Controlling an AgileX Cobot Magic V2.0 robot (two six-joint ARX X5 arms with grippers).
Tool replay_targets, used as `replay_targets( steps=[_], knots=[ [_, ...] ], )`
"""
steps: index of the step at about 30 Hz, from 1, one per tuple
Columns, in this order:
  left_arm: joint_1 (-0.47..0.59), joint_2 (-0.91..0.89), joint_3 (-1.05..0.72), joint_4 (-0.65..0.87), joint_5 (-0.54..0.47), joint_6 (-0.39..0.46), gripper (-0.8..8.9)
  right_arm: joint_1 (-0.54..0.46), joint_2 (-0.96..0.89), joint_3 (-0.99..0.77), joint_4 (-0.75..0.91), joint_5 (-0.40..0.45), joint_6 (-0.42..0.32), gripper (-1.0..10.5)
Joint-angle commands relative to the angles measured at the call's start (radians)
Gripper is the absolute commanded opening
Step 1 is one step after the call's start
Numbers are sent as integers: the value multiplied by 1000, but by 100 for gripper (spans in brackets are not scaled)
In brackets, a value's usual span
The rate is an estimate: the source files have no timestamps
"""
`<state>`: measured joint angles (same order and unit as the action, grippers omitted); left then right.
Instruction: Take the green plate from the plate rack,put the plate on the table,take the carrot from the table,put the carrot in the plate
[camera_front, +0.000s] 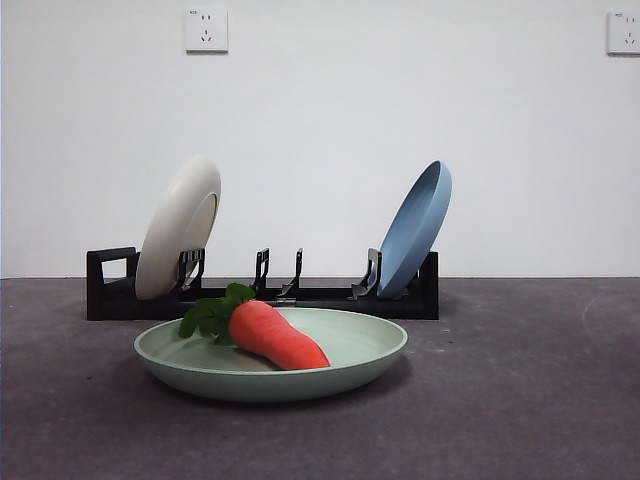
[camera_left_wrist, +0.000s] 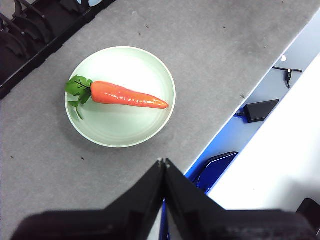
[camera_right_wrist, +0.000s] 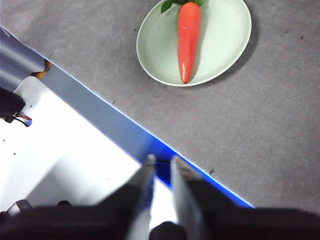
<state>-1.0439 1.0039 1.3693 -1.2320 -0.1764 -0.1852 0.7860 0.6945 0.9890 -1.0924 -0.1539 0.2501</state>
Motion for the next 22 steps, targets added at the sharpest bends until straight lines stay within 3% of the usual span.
replay_targets(
  steps=[1,17,19,22],
  knots=[
    [-3,-1,0,0,-5,-5,-1,2,-2,-2,6,3,-5,1],
    [4,-5,0,2,-6,-2,-2,2,-4,-2,6,3,-5,1],
    [28,-24,0,32,-29,72,-2,2,-4,-2,6,3,-5,1],
    [118,-61,-3,212,-55,222,-1,2,-4,-2,6,3,-5,1]
  ],
)
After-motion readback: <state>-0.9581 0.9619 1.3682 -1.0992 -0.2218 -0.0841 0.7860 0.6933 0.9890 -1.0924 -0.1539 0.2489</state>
